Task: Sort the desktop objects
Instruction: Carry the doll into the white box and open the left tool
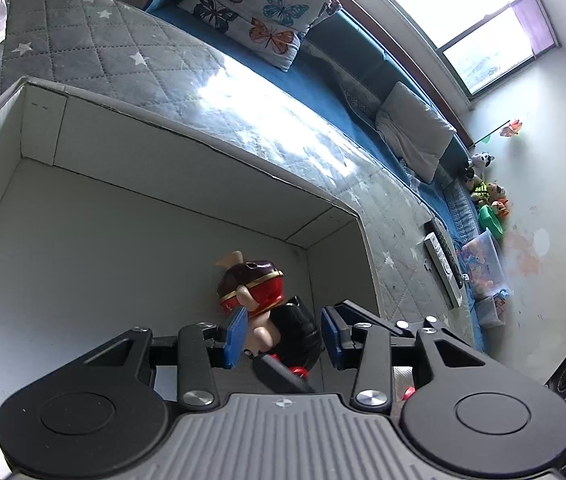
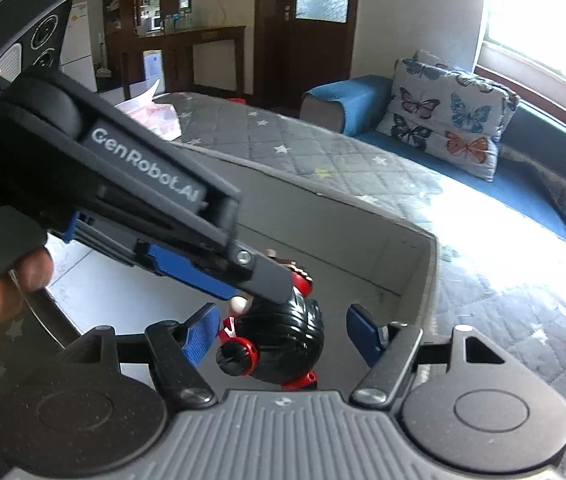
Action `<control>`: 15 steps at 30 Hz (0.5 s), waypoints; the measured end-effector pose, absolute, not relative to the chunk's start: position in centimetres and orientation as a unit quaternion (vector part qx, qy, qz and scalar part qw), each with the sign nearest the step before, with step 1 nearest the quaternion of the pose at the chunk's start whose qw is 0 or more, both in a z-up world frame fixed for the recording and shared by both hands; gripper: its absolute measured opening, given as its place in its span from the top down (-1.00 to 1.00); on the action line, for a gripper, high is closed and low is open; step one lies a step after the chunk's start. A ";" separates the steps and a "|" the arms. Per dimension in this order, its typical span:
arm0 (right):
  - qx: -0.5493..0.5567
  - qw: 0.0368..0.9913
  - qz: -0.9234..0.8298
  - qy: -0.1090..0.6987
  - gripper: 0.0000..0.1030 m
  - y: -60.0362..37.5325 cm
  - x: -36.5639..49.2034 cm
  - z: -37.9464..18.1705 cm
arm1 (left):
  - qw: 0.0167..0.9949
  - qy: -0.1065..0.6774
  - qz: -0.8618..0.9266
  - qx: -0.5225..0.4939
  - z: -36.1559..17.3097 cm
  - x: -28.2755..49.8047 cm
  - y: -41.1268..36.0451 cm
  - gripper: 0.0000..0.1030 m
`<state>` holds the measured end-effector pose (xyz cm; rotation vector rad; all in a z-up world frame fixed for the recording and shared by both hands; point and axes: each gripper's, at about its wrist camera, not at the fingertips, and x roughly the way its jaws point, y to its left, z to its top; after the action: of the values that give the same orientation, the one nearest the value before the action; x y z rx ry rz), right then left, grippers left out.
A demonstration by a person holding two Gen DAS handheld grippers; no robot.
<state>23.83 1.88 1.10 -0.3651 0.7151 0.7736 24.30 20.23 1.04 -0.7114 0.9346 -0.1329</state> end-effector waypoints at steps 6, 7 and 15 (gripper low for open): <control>-0.162 0.866 0.343 0.325 -0.39 0.6 24.5 1.7 | 0.834 0.434 -0.067 -0.334 1.7 24.1 19.7 0.16; -0.161 0.869 0.339 0.324 -0.39 0.4 24.6 1.8 | 0.835 0.433 -0.067 -0.332 1.8 24.0 19.6 0.16; -0.122 0.871 0.359 0.312 -0.39 -1.6 23.4 3.3 | 0.859 0.413 -0.075 -0.293 3.7 22.0 18.2 0.16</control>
<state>23.44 -1.56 3.31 -0.2542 0.6532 0.7502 22.02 18.17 3.71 -0.6162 0.8673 -0.1569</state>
